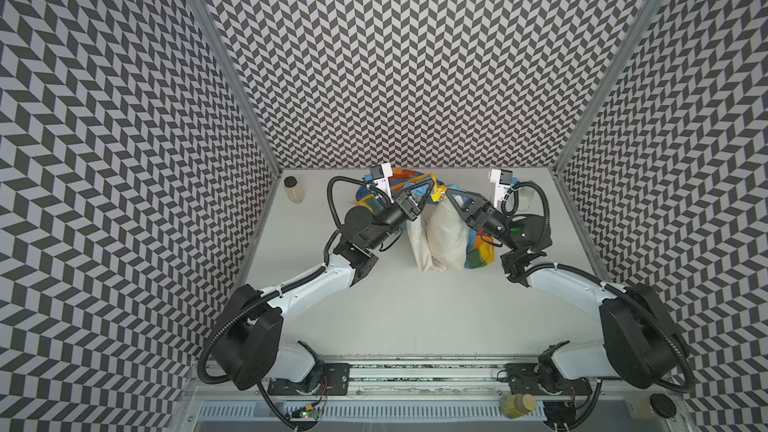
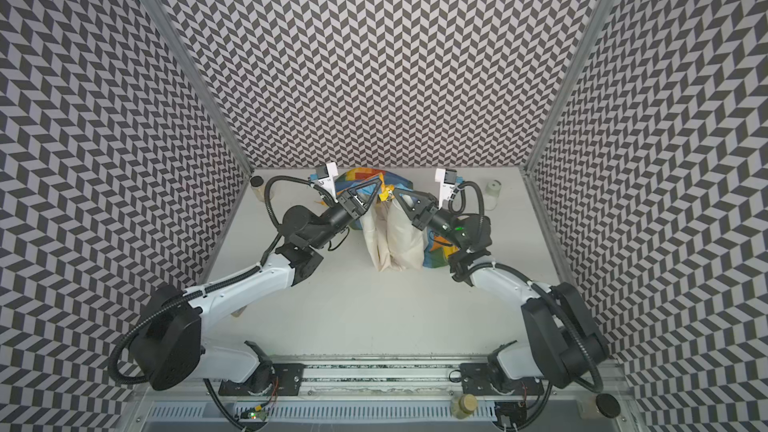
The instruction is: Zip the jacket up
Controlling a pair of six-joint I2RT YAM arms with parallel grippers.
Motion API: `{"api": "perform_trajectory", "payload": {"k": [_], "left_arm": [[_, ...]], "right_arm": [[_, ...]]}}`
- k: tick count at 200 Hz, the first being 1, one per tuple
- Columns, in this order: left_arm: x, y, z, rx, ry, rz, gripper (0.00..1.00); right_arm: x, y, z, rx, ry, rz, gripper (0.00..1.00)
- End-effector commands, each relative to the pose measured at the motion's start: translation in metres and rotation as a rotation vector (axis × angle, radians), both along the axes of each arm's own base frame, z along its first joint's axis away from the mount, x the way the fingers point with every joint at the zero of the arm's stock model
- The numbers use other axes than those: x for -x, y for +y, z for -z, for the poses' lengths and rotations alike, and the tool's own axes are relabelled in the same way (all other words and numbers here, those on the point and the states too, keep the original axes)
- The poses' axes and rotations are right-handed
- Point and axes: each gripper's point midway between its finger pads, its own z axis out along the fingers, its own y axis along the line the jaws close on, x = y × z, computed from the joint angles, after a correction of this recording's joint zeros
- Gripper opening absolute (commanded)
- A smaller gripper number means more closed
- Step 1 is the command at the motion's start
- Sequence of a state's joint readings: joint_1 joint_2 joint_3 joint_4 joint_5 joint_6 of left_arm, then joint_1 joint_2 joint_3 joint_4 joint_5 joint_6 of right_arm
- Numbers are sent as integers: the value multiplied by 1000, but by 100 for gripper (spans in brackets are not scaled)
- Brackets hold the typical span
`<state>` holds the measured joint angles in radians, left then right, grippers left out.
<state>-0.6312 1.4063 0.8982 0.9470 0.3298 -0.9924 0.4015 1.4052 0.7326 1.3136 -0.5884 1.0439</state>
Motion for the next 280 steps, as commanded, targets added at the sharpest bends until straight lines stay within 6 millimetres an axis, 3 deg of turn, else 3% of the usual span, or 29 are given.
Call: {"api": "perform_trajectory", "payload": {"k": [1, 280], "left_arm": [[13, 5, -37, 91, -90, 12, 0], [9, -1, -33, 144, -52, 38, 0]], "right_arm": [[20, -9, -26, -56, -121, 18, 0], [26, -11, -35, -75, -145, 36, 0]]}}
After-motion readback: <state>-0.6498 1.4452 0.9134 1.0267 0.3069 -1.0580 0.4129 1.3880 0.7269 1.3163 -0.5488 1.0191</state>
